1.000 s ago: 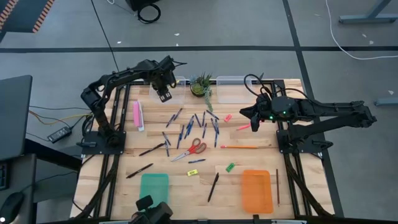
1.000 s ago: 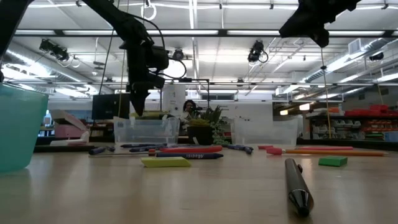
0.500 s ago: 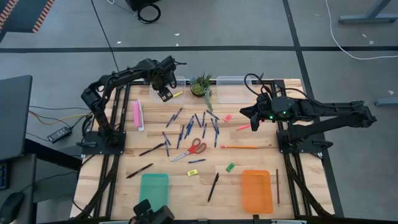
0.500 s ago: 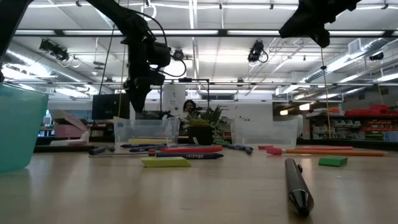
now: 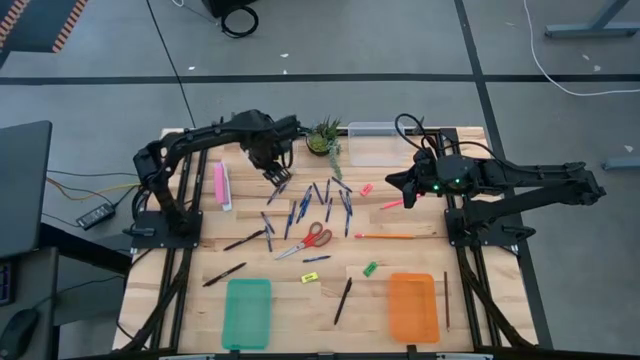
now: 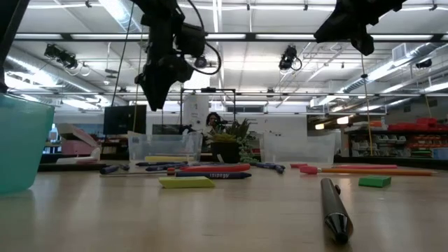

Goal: Sort crayons/erasers/pens/pencils in bins
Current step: Put the blue crayon into the right transparent bin

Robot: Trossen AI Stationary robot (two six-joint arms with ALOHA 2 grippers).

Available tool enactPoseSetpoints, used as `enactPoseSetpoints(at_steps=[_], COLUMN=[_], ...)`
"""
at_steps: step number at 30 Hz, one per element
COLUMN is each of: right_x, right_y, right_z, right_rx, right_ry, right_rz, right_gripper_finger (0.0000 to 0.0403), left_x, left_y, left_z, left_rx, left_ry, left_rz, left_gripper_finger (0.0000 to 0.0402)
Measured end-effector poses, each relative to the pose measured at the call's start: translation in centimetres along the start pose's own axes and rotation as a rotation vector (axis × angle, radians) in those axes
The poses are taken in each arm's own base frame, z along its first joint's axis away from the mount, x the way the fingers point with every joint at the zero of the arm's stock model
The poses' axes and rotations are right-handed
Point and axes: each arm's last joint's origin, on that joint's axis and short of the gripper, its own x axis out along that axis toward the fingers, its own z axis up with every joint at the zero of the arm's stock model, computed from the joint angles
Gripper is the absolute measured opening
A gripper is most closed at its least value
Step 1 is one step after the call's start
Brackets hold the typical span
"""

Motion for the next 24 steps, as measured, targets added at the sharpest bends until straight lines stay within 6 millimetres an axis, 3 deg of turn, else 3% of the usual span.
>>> enactPoseSetpoints(at_steps=[4, 13, 20, 24], right_x=[0.0, 0.0, 0.0, 0.0], right_y=[0.0, 0.1, 0.1, 0.1], right_z=[0.0, -0.2, -0.2, -0.2], right_rx=[-0.011, -0.042, -0.044, -0.045], right_ry=[0.007, 0.047, 0.057, 0.060], right_rz=[0.007, 0.054, 0.055, 0.053], right_gripper_finger=[0.0055, 0.0055, 0.0055, 0.0055], left_x=[0.5, 6.1, 7.0, 8.4], left_y=[-1.5, -1.5, -3.1, -3.0], left_z=[-0.3, -3.3, -3.0, -3.8], left_rx=[-0.028, -0.106, -0.104, -0.107], left_ry=[-0.018, 0.170, 0.057, 0.070], left_rz=[-0.021, -0.020, -0.044, -0.021], left_gripper_finger=[0.0163, 0.0162, 0.0174, 0.0182])
